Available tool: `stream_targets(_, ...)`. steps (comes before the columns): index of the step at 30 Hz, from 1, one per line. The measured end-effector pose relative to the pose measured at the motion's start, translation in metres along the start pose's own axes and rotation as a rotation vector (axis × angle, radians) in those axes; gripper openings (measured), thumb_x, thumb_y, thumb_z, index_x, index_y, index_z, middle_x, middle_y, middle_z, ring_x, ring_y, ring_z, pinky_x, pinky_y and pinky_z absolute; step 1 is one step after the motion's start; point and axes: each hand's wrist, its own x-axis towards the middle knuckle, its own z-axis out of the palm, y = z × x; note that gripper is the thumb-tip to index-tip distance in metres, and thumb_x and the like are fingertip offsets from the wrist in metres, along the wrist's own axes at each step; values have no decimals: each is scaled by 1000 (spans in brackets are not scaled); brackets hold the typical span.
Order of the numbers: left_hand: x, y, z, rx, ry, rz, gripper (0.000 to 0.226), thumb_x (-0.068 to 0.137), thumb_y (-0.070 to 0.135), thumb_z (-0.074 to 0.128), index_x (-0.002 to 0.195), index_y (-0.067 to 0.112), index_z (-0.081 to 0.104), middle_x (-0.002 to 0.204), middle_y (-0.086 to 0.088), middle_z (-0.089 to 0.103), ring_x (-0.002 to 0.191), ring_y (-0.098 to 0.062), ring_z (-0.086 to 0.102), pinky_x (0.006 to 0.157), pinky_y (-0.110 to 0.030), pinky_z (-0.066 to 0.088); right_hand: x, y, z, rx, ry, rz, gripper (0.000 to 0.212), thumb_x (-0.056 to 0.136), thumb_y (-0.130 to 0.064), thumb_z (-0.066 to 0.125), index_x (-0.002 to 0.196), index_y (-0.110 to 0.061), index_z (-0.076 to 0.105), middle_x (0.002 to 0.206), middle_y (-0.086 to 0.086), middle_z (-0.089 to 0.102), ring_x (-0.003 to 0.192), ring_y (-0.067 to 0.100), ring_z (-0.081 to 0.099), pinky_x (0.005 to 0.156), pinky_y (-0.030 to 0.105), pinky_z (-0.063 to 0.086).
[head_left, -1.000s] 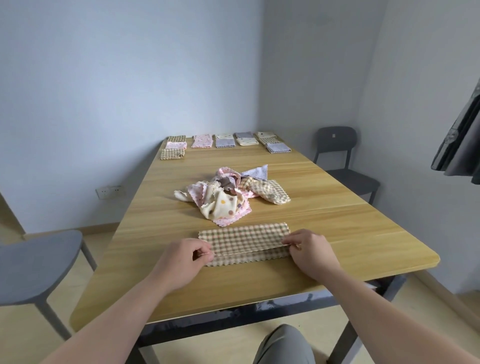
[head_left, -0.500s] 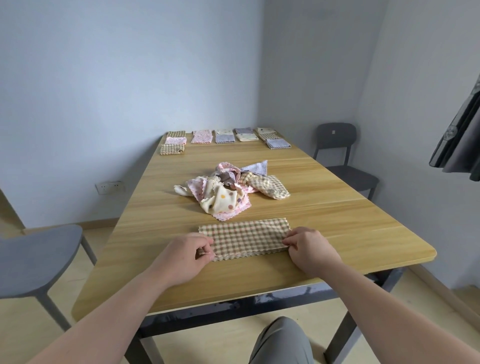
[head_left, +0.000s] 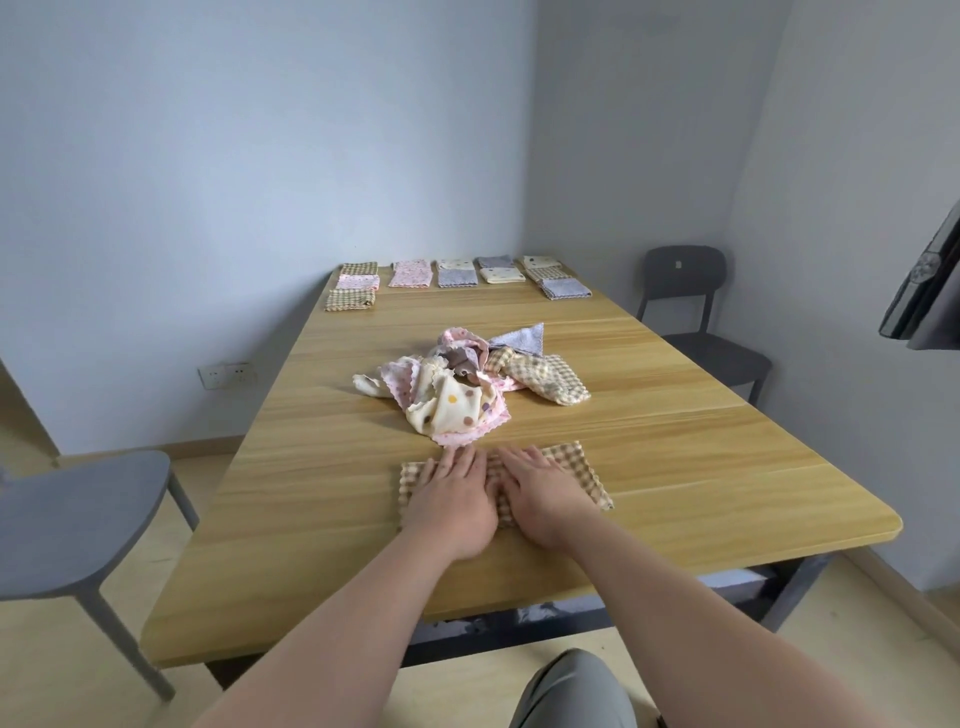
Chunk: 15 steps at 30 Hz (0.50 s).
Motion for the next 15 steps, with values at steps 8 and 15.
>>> stream_targets(8, -11, -36, -3, 59, -92, -52, 66, 104, 58, 1, 160, 27, -12, 167, 6, -16, 155, -19, -16, 126, -47, -8, -6, 40, -4, -104, -125, 166, 61, 105, -53, 5, 162, -31, -2, 168, -14, -8, 155, 15, -13, 126, 46, -5)
stream_targets(15, -16, -31, -16, 120, -130, -130, 70, 103, 60, 0, 160, 21, -13, 167, -4, -19, 153, -26, -21, 123, -54, -14, -10, 53, -23, -43, -133, 370, 65, 105, -53, 9, 162, -23, -1, 169, -7, -8, 156, 21, -9, 124, 55, -3)
